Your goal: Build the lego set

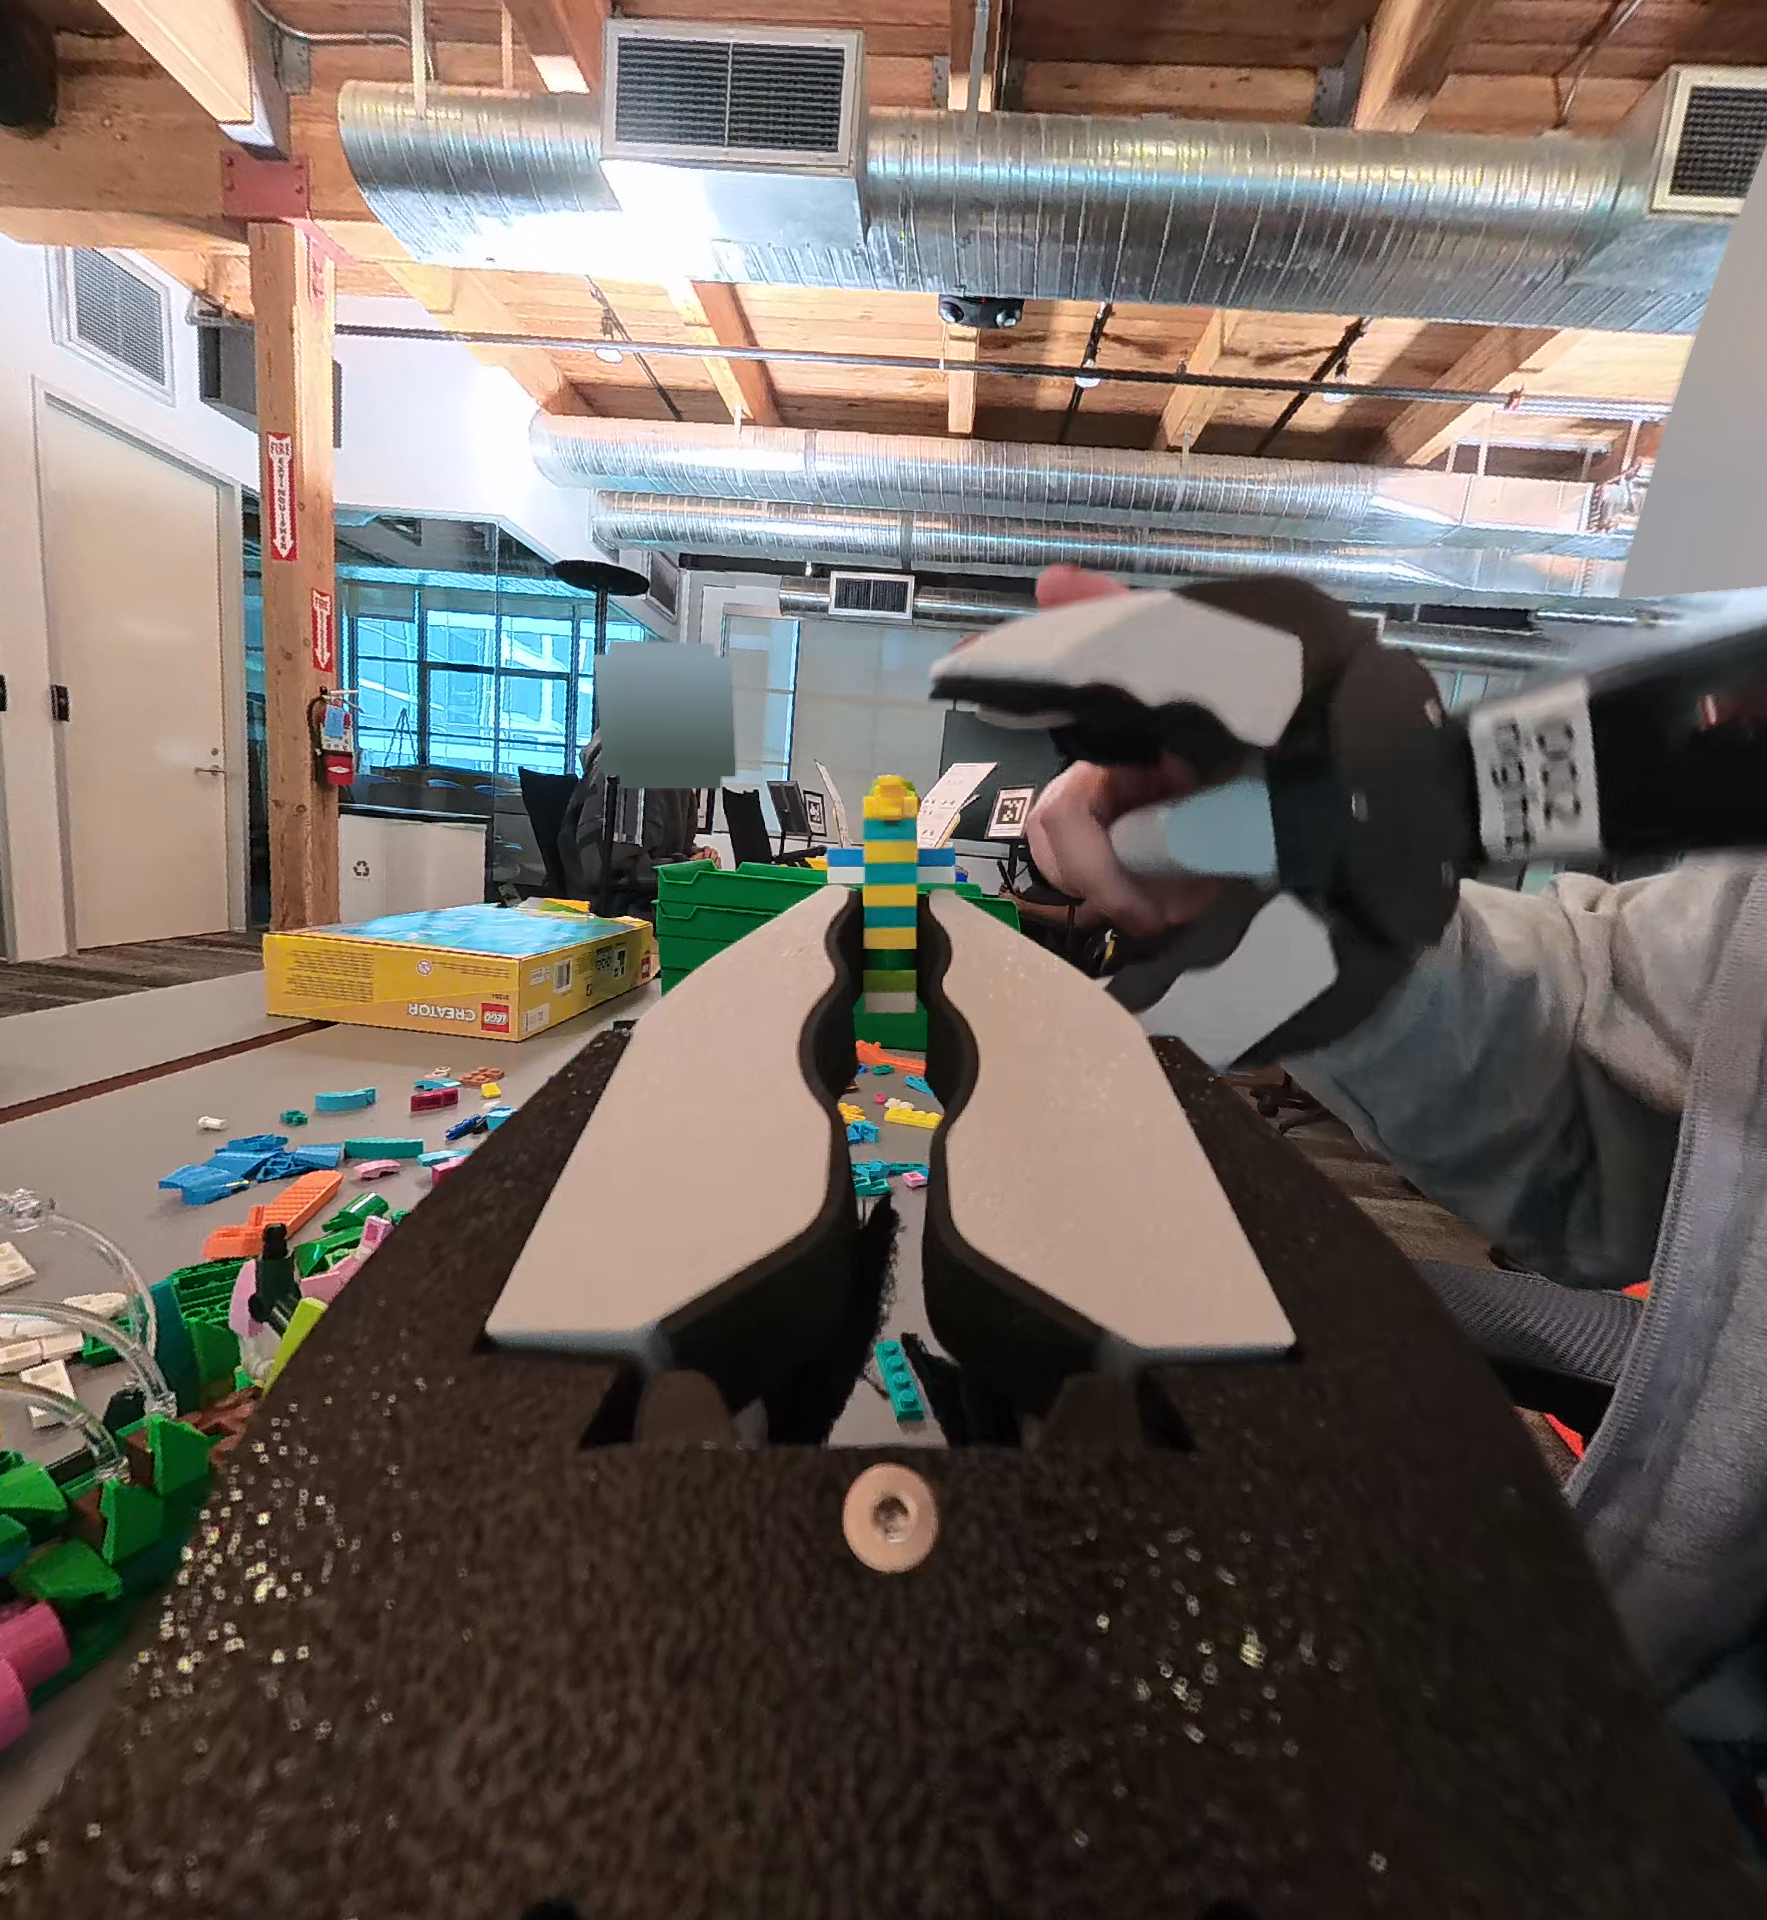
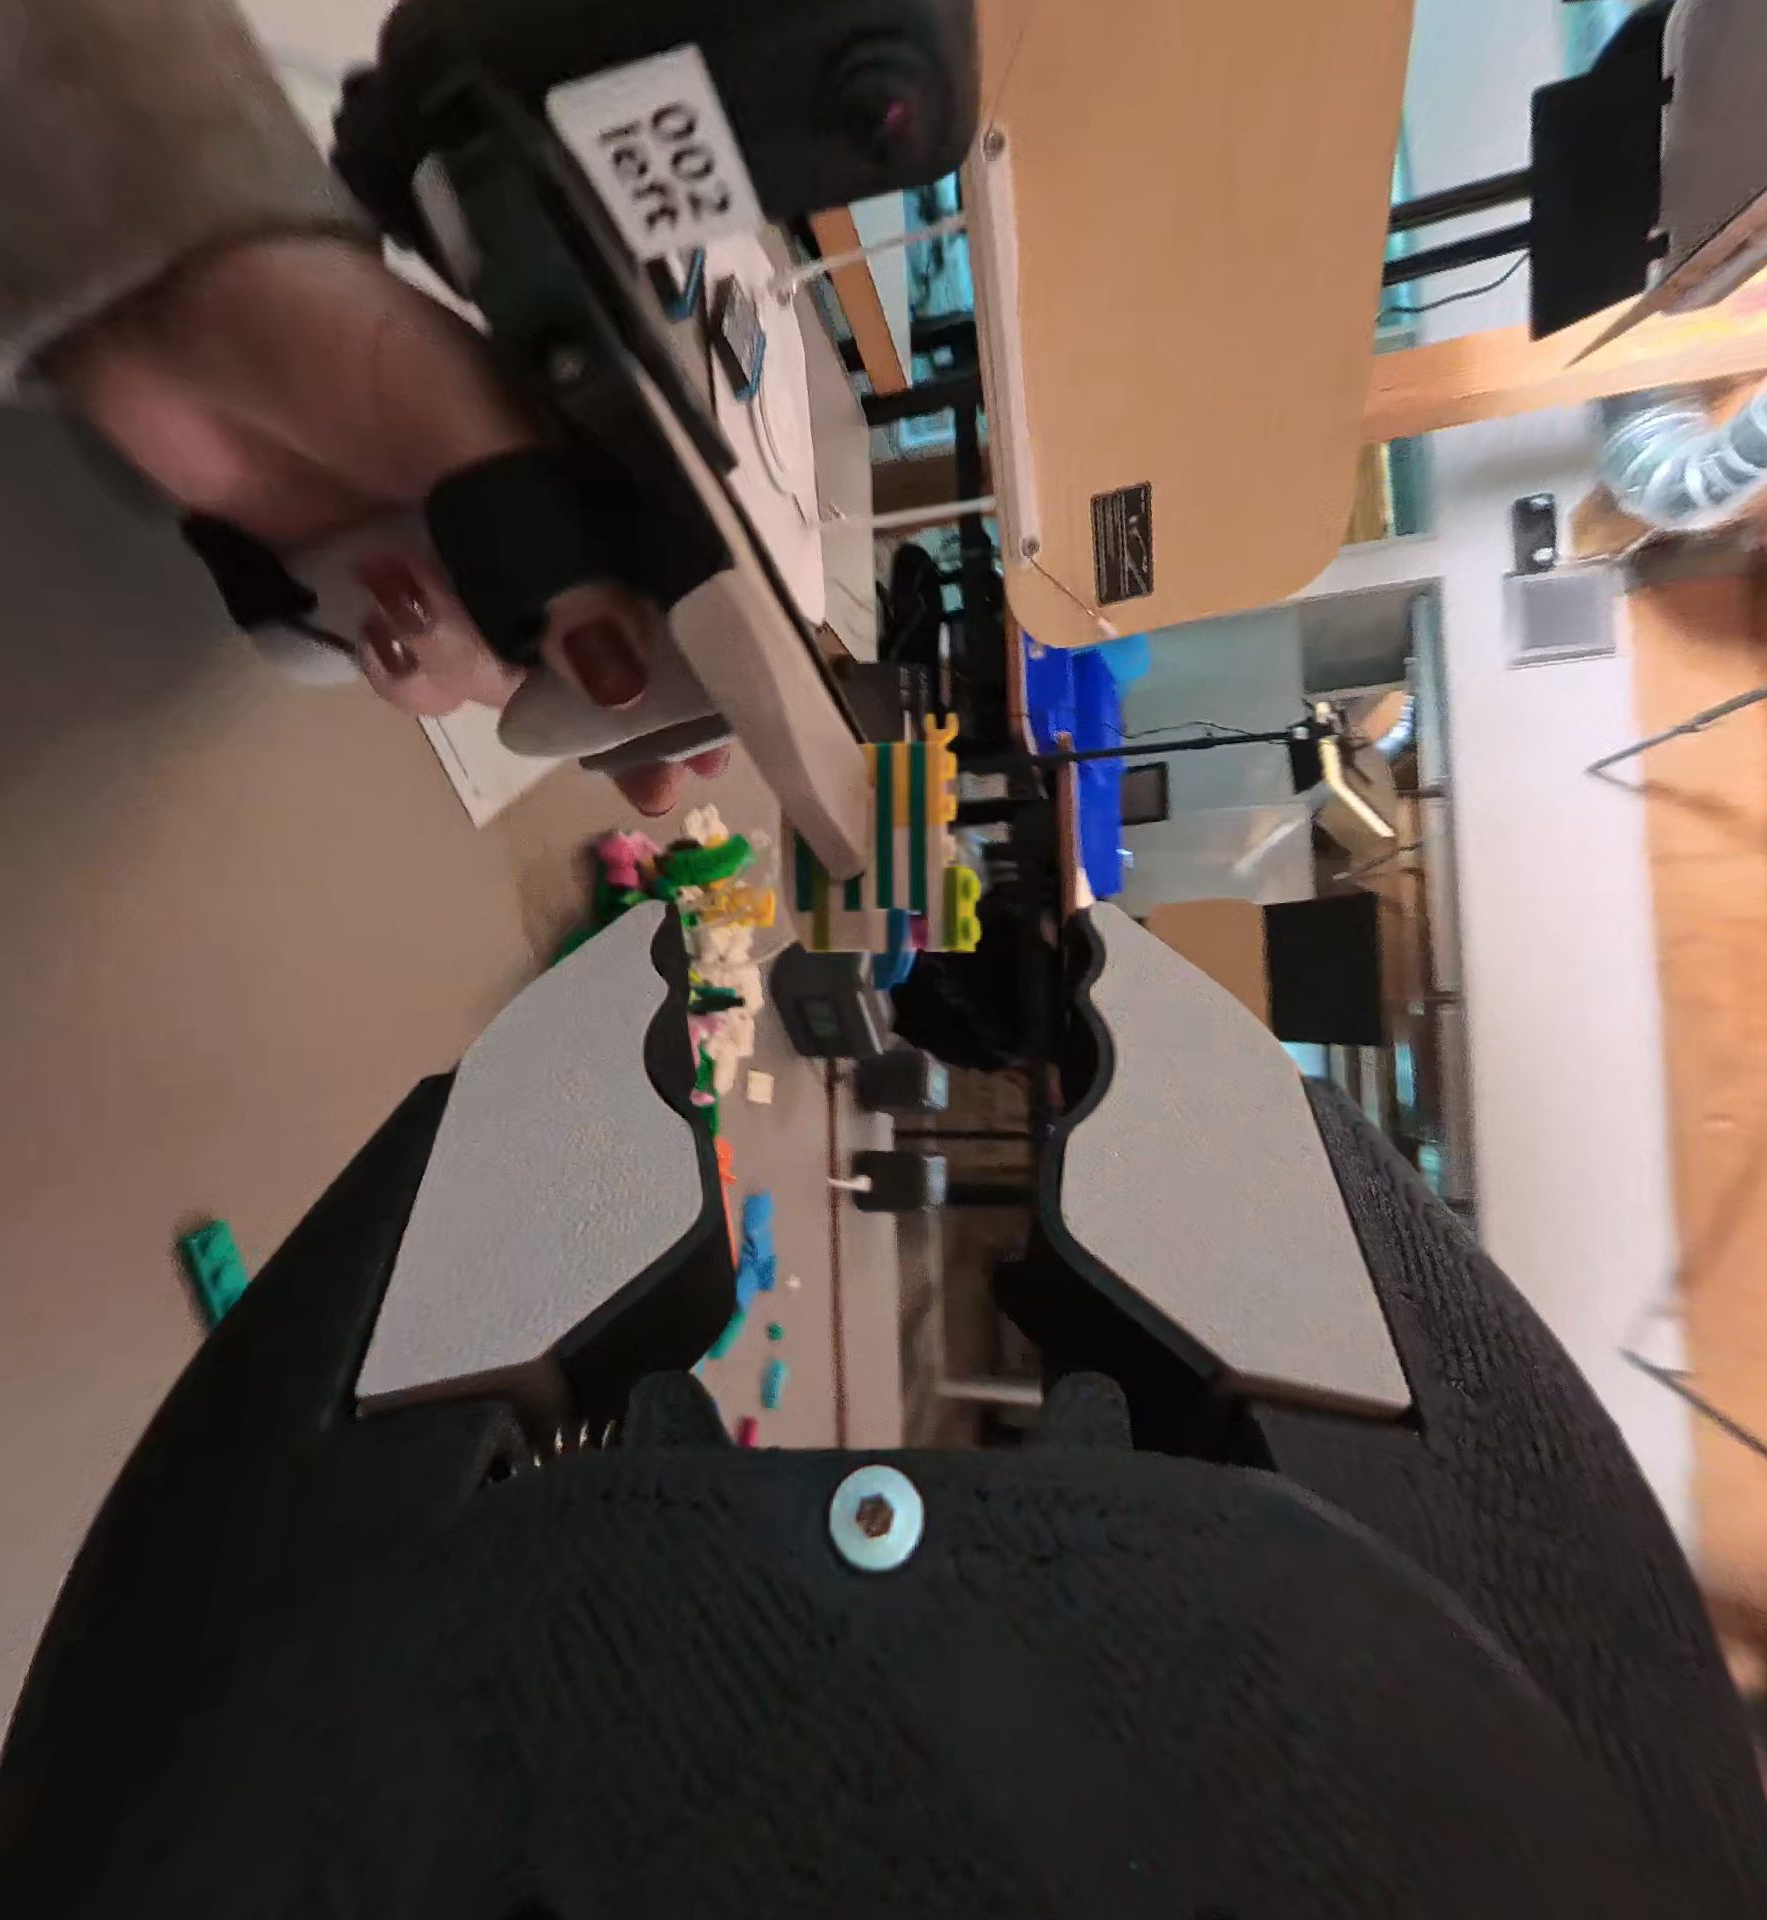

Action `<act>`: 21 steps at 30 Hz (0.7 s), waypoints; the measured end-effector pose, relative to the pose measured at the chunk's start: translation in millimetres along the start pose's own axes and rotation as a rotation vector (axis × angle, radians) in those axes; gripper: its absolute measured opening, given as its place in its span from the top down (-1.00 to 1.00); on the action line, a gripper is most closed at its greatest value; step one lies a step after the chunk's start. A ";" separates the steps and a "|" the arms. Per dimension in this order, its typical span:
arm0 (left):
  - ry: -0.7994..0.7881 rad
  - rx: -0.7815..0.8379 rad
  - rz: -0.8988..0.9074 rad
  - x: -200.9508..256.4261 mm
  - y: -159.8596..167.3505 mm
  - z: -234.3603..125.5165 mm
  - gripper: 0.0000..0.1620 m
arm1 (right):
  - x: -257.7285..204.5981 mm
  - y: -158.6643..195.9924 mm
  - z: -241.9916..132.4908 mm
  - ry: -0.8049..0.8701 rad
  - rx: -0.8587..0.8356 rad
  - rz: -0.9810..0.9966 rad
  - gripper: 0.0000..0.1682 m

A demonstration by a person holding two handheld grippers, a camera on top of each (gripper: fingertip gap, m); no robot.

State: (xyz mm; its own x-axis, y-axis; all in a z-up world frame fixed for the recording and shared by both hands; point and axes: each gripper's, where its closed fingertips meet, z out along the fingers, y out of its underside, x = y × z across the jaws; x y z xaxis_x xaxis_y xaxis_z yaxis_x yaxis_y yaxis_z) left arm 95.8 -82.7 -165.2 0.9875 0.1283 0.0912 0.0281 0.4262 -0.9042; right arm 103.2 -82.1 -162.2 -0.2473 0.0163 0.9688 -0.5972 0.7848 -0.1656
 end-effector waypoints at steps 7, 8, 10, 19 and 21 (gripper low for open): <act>0.015 0.008 -0.025 1.3 0.0 -0.2 0.90 | -0.1 7.9 12.8 0.081 -0.065 -0.075 0.25; 0.020 0.012 -0.031 1.8 -0.2 -0.2 0.90 | 0.5 7.5 13.4 0.092 -0.062 -0.094 0.30; 0.022 0.012 -0.038 1.8 0.0 -0.4 0.90 | 0.7 6.8 14.4 0.104 -0.058 -0.109 0.36; 0.041 0.005 -0.045 4.9 1.9 0.0 0.90 | 1.3 10.3 15.2 0.111 -0.085 -0.121 0.54; 0.041 -0.002 -0.044 4.9 2.8 -0.1 0.90 | 0.6 11.0 15.2 0.110 -0.094 -0.136 0.54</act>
State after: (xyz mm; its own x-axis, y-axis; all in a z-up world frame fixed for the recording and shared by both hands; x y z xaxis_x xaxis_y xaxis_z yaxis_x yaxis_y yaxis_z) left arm 100.7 -80.9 -167.3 0.9908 0.0733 0.1135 0.0714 0.4291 -0.9004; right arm 84.9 -82.9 -166.2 -0.0813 -0.0303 0.9962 -0.5443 0.8387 -0.0189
